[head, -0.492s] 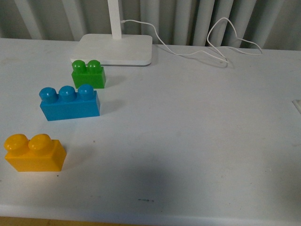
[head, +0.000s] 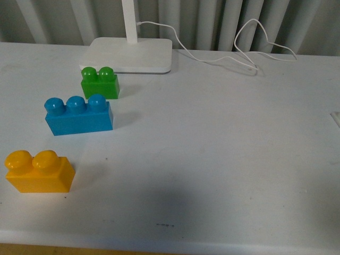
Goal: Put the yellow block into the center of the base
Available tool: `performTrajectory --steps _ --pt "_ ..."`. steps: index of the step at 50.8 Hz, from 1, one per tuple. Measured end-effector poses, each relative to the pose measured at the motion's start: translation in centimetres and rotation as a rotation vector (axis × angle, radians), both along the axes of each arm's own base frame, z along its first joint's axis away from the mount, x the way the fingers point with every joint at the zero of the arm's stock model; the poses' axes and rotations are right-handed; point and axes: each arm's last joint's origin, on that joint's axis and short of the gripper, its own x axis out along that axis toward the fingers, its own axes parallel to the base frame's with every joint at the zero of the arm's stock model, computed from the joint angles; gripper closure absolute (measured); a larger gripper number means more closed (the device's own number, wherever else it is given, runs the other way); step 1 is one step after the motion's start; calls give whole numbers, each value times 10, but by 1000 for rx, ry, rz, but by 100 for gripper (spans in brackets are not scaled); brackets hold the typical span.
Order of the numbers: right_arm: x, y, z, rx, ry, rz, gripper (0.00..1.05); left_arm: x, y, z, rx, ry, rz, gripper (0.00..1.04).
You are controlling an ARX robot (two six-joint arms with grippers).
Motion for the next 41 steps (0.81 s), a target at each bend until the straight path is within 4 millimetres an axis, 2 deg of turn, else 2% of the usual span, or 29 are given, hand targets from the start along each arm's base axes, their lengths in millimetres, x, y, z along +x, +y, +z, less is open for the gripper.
performTrajectory --steps 16,24,33,39,41 --pt "0 0 0 0 0 0 9 0 0 0 0 0 0 6" --pt "7 -1 4 58 331 -128 9 0 0 0 0 0 0 6" --pt "40 -5 21 15 545 -129 9 0 0 0 0 0 0 6" --pt "75 -17 30 -22 653 -175 9 0 0 0 0 0 0 6" --pt "92 -24 31 -33 712 -202 9 0 0 0 0 0 0 6"
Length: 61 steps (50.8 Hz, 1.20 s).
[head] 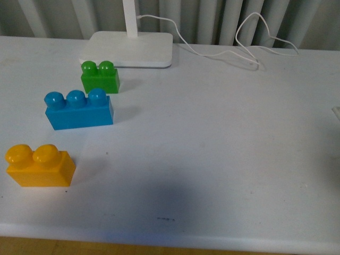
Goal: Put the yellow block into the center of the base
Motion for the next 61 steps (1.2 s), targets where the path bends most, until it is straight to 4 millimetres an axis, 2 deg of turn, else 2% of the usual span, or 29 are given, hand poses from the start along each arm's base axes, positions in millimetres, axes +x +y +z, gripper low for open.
performTrajectory --steps 3,8,27,32,46,61 --pt "27 -10 -6 4 99 -17 9 0 0 0 0 0 0 6" --pt "60 -22 -18 -18 213 -24 9 0 0 0 0 0 0 6" --pt "119 -37 -44 -76 373 -48 9 0 0 0 0 0 0 6" --pt "130 -40 -47 -50 379 -71 9 0 0 0 0 0 0 6" --pt "144 -45 -52 15 382 -126 9 0 0 0 0 0 0 6" --pt "148 -39 -61 79 385 -155 9 0 0 0 0 0 0 6"
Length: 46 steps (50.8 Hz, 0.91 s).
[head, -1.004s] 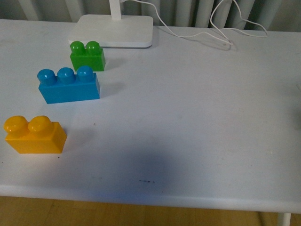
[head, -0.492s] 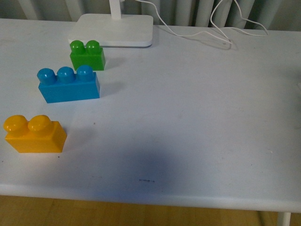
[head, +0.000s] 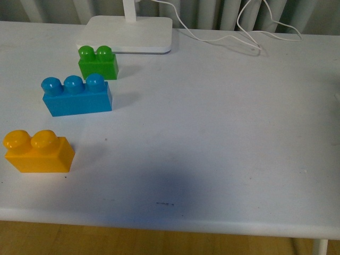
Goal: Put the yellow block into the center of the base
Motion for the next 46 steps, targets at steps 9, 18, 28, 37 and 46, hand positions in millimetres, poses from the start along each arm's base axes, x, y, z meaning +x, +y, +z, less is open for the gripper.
performTrajectory --steps 9,18,28,37,46 --pt "-3 20 -5 50 -11 -1 9 0 0 0 0 0 0 6" --pt "-5 51 -9 92 -17 39 9 0 0 0 0 0 0 6" --pt "-7 95 -10 106 -24 102 9 0 0 0 0 0 0 6" --pt "-13 139 -9 155 -34 85 9 0 0 0 0 0 0 6" --pt "-17 180 -8 171 -43 63 9 0 0 0 0 0 0 6"
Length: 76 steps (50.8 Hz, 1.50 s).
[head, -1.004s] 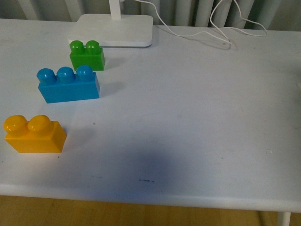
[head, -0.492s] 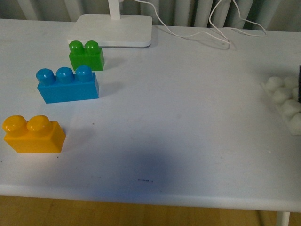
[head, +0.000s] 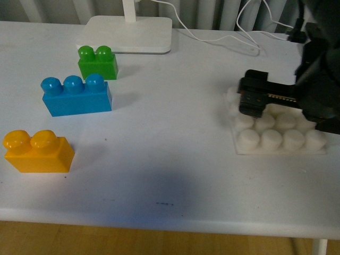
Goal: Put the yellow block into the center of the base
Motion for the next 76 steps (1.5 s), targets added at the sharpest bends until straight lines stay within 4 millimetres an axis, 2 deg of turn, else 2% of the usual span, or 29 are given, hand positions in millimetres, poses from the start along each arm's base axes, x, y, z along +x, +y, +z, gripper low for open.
performTrajectory --steps 13,21,37,47,59,66,76 --pt "3 68 4 65 -8 -38 9 0 0 0 0 0 0 6" --pt "7 78 5 89 -4 -84 9 0 0 0 0 0 0 6" --pt "7 80 6 88 -8 -97 9 0 0 0 0 0 0 6" --pt "0 74 17 60 -56 -77 9 0 0 0 0 0 0 6" --pt "-6 63 52 90 -154 -8 9 0 0 0 0 0 0 6" --pt "-23 45 87 141 -275 64 9 0 0 0 0 0 0 6" --pt "-54 20 117 194 -421 172 9 0 0 0 0 0 0 6"
